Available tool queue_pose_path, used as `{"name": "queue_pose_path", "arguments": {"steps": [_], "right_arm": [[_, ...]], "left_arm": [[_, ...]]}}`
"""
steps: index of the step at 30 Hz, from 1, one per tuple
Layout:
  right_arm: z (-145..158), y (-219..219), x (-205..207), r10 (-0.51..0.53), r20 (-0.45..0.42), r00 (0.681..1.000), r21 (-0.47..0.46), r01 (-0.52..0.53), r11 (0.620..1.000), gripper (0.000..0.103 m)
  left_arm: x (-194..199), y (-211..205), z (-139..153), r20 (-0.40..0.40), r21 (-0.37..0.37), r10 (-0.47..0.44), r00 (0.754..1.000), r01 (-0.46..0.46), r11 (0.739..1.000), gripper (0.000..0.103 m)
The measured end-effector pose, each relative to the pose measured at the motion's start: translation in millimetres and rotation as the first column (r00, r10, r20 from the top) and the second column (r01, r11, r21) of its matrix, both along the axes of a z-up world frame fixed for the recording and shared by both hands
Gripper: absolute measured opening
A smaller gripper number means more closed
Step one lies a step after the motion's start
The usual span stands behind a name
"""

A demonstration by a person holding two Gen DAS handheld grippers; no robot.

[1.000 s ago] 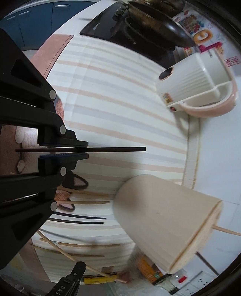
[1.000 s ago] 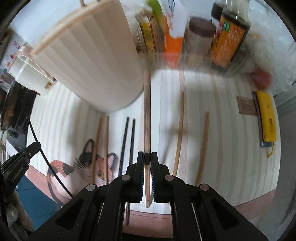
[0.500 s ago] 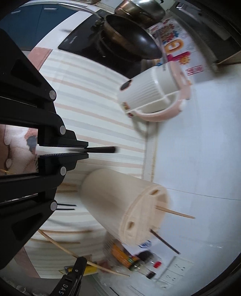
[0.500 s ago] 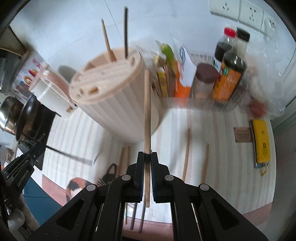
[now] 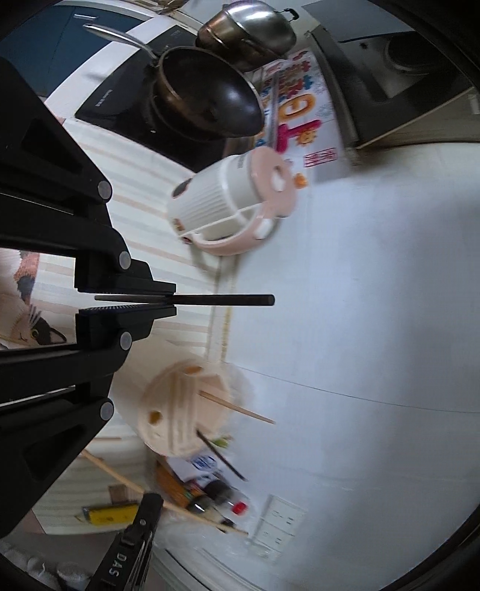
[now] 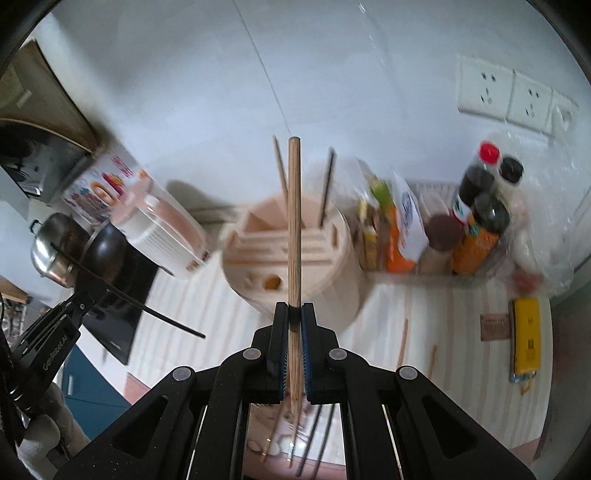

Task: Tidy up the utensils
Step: 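Lift both chopsticks upright and carry them over the beige holder, then drop both chopsticks into the holder by opening both tools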

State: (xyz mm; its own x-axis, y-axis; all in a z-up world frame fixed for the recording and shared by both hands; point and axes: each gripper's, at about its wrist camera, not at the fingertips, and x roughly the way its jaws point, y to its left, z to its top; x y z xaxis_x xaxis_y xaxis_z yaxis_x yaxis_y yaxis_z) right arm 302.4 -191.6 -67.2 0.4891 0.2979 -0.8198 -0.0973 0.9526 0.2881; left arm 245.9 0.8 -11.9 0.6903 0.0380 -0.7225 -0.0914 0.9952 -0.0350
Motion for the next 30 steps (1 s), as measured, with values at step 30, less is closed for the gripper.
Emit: {"name": "queue_pose_path", "arguments": {"steps": [30], "right_arm": [[57,-6,123,-0.161,0.224,0.961,0.022,0.160,0.987,0.007]], "left_arm": [[133,-66,43,-0.021,-0.120,-0.181,0.983,0.177,0.977,0.002]]}}
